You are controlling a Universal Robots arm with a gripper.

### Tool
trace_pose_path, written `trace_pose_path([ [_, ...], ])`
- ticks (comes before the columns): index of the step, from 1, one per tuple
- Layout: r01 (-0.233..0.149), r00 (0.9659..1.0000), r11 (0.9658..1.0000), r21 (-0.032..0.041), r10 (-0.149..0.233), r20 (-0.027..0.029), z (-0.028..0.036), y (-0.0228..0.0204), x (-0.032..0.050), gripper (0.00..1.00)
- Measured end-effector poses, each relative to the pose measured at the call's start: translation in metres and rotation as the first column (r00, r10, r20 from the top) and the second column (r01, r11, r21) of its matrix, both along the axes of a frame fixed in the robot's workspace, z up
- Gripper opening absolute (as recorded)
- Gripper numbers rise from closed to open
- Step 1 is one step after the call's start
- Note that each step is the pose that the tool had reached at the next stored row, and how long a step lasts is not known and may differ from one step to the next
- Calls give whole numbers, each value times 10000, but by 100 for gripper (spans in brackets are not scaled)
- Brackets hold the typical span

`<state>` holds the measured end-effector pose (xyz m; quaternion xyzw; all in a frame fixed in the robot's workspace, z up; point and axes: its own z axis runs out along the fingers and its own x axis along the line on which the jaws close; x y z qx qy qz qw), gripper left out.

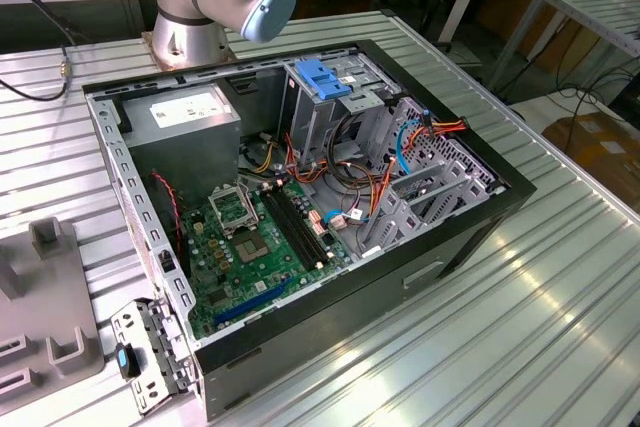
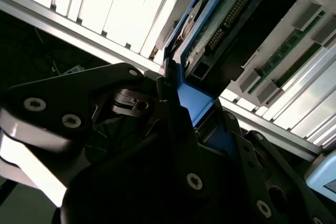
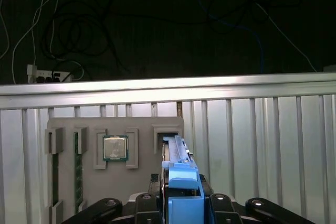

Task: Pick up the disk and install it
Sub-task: 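Pick up the disk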

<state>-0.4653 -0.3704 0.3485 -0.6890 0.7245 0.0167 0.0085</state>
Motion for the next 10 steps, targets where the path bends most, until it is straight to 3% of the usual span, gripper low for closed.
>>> trace_pose_path([
  [3, 0, 10000, 10000, -2, 0, -4, 22, 0, 0, 37],
  [10, 0, 10000, 10000, 0, 0, 0, 147, 0, 0, 37],
])
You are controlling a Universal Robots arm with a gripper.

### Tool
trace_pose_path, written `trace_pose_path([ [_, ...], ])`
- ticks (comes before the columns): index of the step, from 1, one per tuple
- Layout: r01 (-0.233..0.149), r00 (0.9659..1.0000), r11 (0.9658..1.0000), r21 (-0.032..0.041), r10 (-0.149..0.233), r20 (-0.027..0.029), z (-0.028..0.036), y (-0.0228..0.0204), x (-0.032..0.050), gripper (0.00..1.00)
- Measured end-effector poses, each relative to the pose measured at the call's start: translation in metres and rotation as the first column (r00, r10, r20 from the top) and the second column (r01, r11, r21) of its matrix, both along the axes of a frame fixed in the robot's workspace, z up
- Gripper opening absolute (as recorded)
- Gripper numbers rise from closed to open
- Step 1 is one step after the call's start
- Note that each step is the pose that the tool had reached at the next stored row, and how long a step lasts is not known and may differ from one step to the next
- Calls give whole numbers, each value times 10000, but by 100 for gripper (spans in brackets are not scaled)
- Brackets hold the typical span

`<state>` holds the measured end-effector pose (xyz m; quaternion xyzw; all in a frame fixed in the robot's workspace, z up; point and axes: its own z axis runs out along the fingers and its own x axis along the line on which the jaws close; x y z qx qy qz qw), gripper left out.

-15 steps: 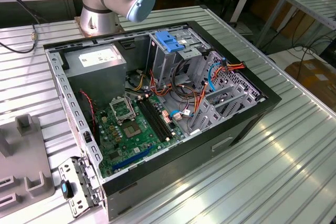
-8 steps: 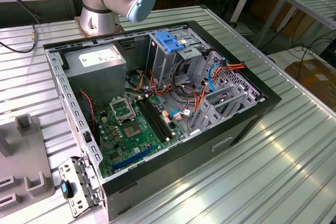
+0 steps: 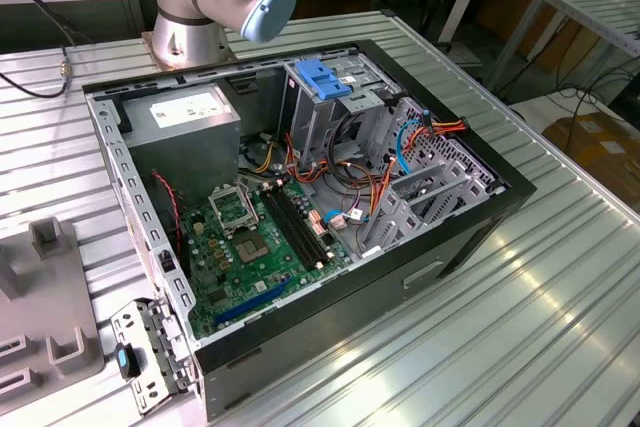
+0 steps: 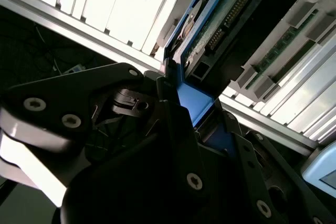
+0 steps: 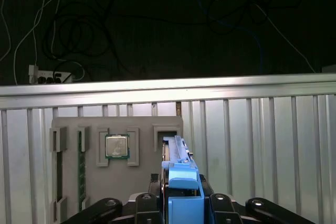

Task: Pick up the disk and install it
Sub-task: 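Pick up the disk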

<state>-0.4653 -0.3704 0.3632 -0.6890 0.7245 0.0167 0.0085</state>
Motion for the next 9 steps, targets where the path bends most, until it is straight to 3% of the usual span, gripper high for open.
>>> trace_pose_path([
  [9, 0, 10000, 10000, 0, 0, 0, 66, 0, 0, 37],
])
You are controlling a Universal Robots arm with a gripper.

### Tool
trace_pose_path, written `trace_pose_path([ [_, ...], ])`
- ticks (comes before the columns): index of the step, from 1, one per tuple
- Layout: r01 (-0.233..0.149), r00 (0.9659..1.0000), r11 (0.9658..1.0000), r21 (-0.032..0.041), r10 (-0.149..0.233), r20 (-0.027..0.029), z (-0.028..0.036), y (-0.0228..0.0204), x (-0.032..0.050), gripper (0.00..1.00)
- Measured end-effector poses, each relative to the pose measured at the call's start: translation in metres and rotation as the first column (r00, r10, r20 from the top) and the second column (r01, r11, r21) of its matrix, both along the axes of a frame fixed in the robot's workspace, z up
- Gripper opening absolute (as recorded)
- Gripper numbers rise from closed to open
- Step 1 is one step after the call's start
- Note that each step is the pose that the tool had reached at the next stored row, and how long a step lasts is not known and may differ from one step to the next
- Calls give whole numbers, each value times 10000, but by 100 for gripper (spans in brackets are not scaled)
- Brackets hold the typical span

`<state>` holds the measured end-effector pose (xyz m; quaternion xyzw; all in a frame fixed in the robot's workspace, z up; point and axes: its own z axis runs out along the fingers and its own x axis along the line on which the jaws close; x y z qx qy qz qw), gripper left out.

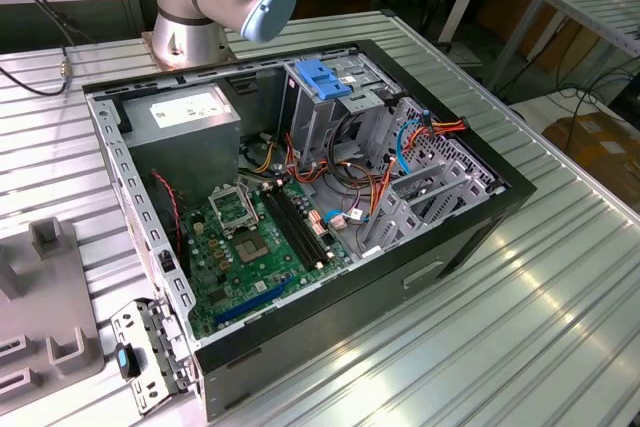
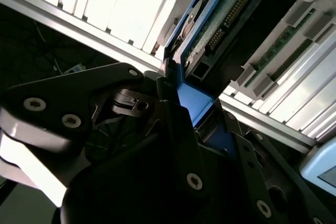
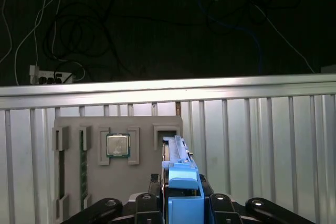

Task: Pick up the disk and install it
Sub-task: 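Pick up the disk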

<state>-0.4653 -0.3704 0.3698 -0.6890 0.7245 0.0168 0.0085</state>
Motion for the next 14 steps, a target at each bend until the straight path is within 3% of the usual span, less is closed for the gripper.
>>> trace_pose_path([
  [14, 0, 10000, 10000, 0, 0, -3, 115, 0, 0, 37],
])
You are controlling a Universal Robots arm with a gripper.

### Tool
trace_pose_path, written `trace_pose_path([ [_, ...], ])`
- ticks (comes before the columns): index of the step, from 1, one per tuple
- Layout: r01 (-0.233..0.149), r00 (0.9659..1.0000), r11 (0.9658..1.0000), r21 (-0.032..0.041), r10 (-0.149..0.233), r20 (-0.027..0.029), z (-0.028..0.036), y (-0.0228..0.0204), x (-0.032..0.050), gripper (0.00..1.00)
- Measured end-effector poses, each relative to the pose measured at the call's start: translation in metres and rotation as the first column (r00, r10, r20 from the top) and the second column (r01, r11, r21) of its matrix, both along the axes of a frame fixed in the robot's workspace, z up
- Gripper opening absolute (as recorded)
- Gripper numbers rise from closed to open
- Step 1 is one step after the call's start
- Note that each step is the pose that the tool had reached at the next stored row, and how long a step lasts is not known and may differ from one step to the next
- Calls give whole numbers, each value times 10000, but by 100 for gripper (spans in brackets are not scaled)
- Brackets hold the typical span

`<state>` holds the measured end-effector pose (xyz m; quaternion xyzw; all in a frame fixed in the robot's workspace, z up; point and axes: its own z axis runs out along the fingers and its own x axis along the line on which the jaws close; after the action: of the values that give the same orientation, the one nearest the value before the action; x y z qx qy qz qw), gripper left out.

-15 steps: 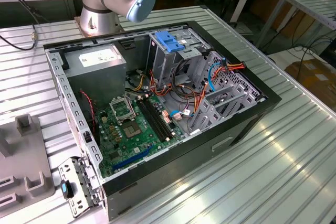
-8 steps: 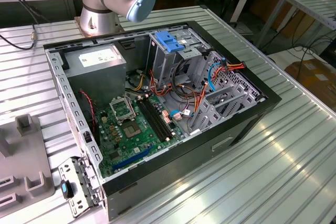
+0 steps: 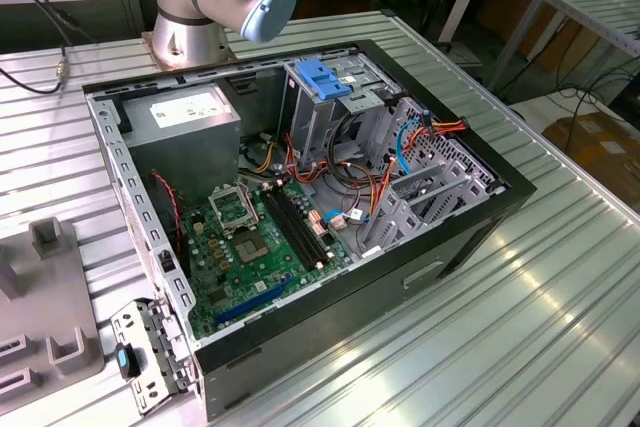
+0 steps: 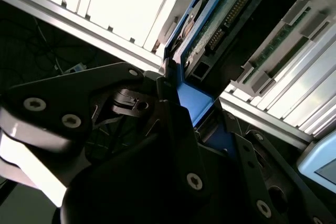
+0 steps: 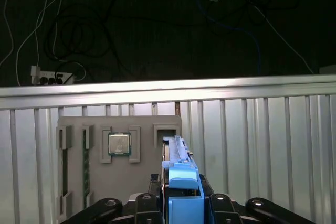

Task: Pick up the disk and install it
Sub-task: 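Pick up the disk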

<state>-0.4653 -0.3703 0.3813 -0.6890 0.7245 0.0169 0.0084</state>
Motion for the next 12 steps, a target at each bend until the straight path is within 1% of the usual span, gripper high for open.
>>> trace_pose_path([
  [12, 0, 10000, 10000, 0, 0, -5, 89, 0, 0, 37],
])
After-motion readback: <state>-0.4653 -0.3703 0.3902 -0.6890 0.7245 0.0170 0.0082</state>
